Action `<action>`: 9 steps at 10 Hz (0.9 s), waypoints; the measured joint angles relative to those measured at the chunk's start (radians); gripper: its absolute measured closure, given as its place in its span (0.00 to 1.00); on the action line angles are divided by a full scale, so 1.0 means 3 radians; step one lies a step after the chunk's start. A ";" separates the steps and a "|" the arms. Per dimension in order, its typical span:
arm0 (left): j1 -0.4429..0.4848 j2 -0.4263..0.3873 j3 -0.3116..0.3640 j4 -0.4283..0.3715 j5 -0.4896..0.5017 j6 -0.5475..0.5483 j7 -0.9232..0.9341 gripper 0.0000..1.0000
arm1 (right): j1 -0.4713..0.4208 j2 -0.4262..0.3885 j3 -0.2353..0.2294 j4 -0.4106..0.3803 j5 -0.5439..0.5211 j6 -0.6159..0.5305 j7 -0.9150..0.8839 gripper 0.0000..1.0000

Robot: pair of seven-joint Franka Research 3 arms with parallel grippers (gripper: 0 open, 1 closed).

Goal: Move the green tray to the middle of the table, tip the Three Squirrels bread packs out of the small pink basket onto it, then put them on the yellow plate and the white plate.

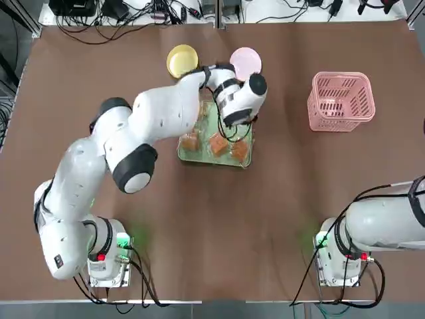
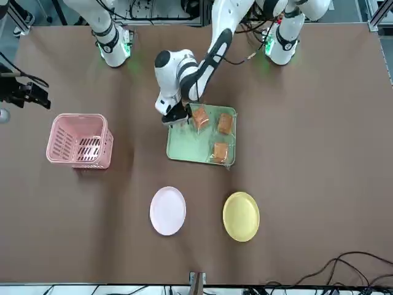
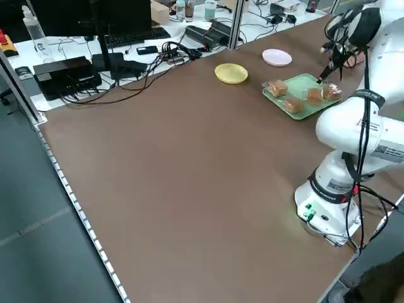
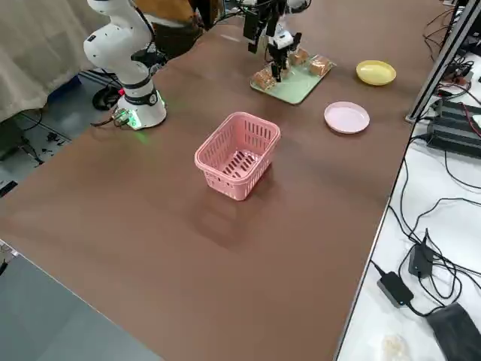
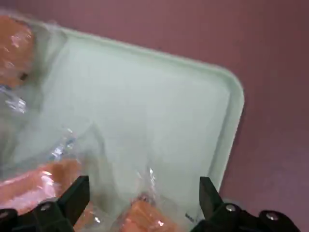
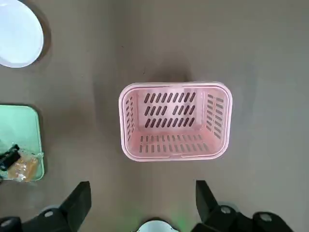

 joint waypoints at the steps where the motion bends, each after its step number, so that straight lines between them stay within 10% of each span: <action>1: 0.0069 -0.0138 -0.0001 -0.0001 -0.0023 -0.0306 0.0106 0.00 | 0.0000 0.0000 0.0000 0.0000 0.0000 0.0000 0.0000 0.04; 6: 0.0150 -0.0350 -0.0012 -0.0396 -0.0230 -0.0702 0.0618 0.00 | 0.0000 0.0000 -0.0002 0.0000 0.0000 -0.0008 0.0000 0.04; 9: 0.0339 -0.0678 -0.0018 -0.1094 -0.0449 -0.0006 0.0636 0.00 | 0.0000 0.0000 -0.0004 0.0000 0.0000 -0.0022 0.0000 0.04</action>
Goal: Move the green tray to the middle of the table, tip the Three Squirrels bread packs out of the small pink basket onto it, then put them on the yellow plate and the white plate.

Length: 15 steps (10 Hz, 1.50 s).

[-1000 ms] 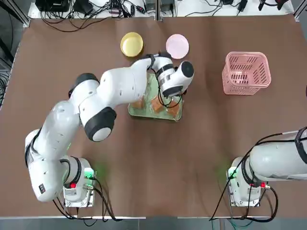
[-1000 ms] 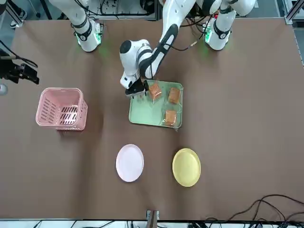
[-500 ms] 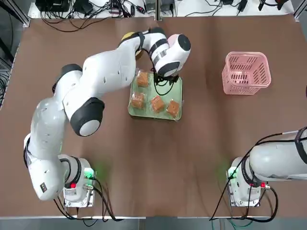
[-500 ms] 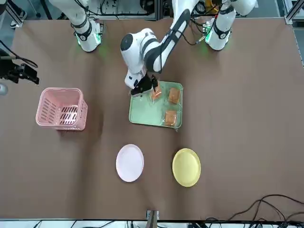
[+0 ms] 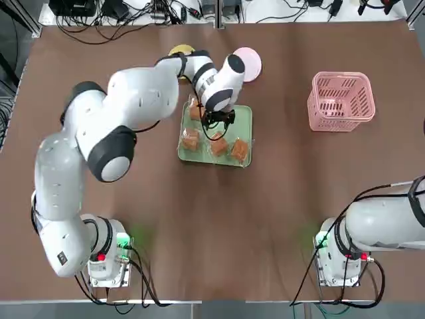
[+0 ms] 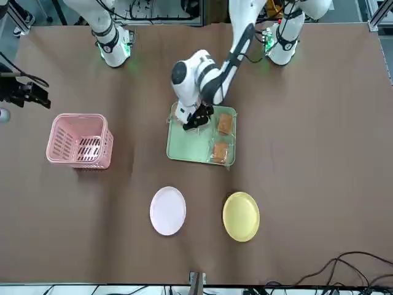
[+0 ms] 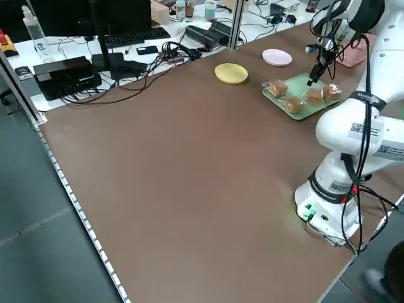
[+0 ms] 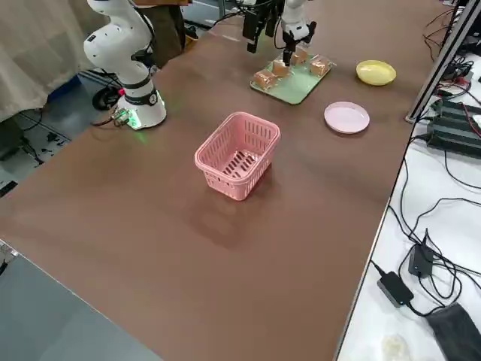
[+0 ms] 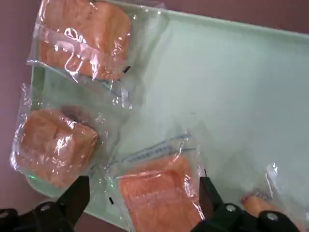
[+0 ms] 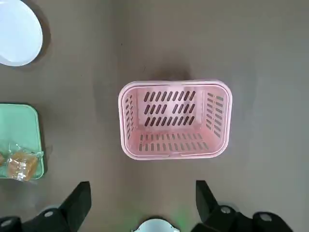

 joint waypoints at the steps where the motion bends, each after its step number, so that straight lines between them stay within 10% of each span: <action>1: 0.0021 -0.0167 -0.0001 -0.0240 -0.0074 0.0190 -0.0067 0.00 | 0.0000 0.0000 0.0000 0.0000 0.0000 -0.0001 0.0000 0.04; 6: -0.0055 -0.0332 -0.0038 -0.1033 -0.0121 0.1337 -0.1002 0.00 | 0.0000 0.0000 0.0000 0.0000 0.0000 -0.0002 0.0000 0.04; 15: -0.0067 -0.0162 -0.0033 -0.1084 -0.0121 0.1614 -0.1161 0.00 | 0.0000 0.0000 0.0000 0.0000 0.0000 -0.0002 0.0000 0.04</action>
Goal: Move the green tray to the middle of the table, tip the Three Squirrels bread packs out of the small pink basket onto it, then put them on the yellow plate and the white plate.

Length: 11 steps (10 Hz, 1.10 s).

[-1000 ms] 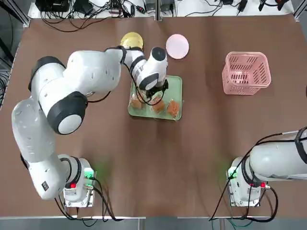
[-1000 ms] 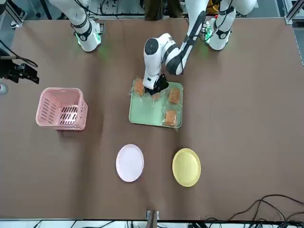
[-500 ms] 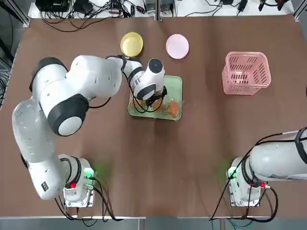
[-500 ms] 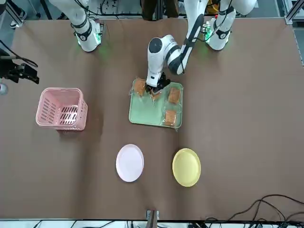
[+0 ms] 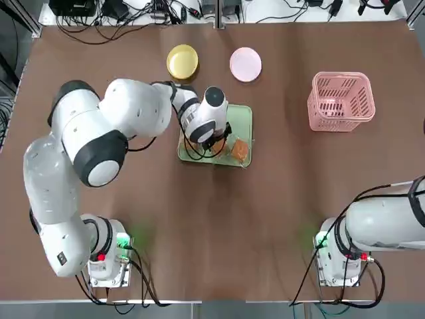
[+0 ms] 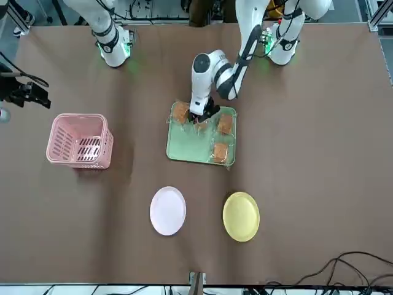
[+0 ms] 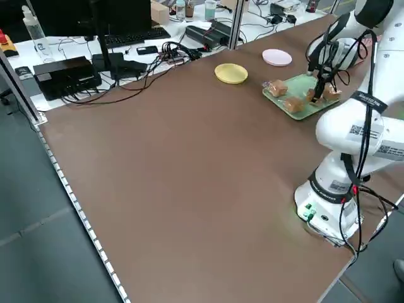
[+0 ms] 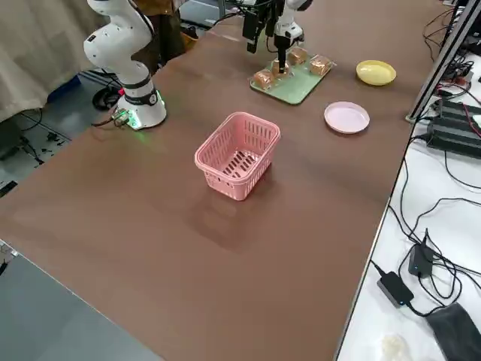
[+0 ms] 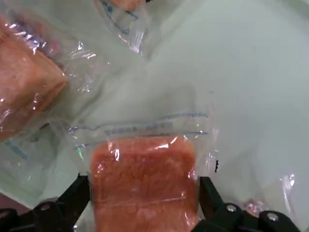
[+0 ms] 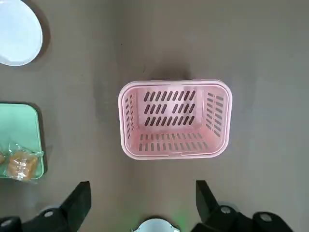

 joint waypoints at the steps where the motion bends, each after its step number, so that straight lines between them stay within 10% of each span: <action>1: 0.0001 0.0008 0.0003 0.0014 0.0000 0.0001 0.0000 0.02 | 0.0000 0.0000 0.0000 0.0000 0.0000 -0.0001 0.0000 0.04; 5: 0.0146 0.0012 0.0030 0.0204 0.0001 0.0006 0.0175 0.37 | 0.0000 0.0000 -0.0001 0.0000 0.0000 -0.0001 0.0000 0.04; 11: 0.0300 0.0505 0.0035 0.1275 0.0005 0.0020 0.0216 0.40 | 0.0000 0.0000 -0.0002 0.0000 0.0000 -0.0003 0.0000 0.04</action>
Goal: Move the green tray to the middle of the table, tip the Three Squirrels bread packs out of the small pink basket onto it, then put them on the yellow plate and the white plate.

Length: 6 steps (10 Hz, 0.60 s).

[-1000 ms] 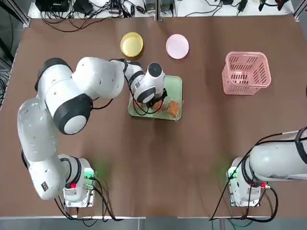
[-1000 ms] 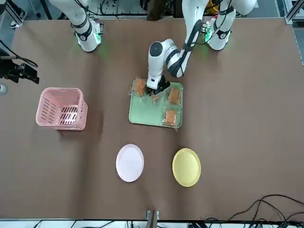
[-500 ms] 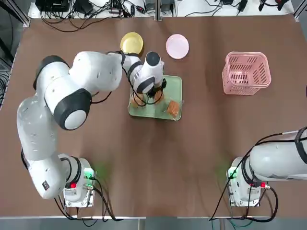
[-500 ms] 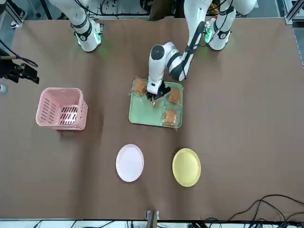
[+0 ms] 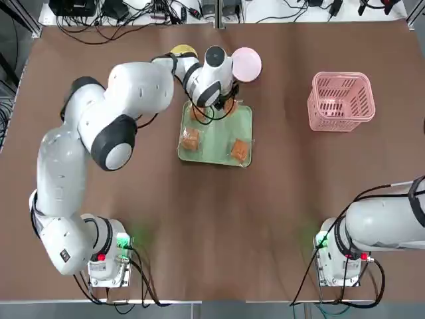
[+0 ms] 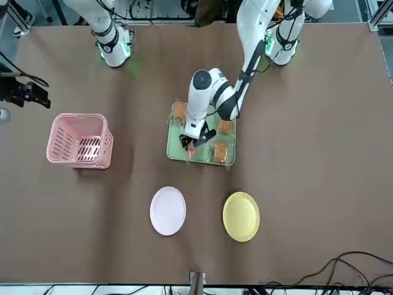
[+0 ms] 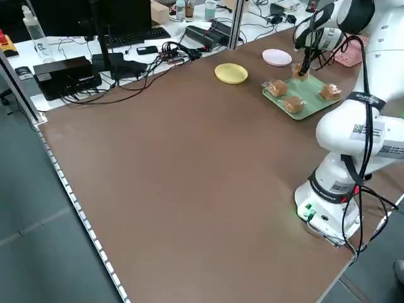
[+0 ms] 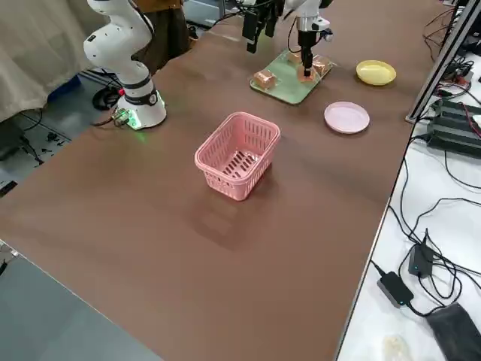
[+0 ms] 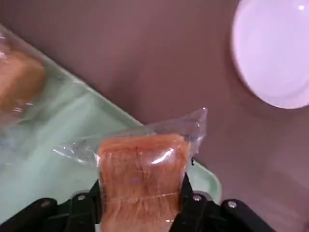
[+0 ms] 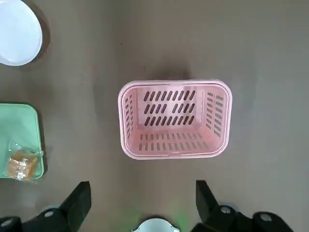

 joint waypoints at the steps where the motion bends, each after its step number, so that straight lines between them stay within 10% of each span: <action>1: -0.0052 0.0102 -0.0003 0.0139 0.0007 0.0000 0.0000 0.40 | 0.0000 0.0000 0.0000 0.0000 0.0000 0.0000 0.0000 0.04; 6: -0.0220 0.0454 -0.0004 0.0439 0.0200 0.0000 0.0000 0.30 | 0.0000 0.0000 0.0000 0.0000 0.0000 0.0000 0.0000 0.04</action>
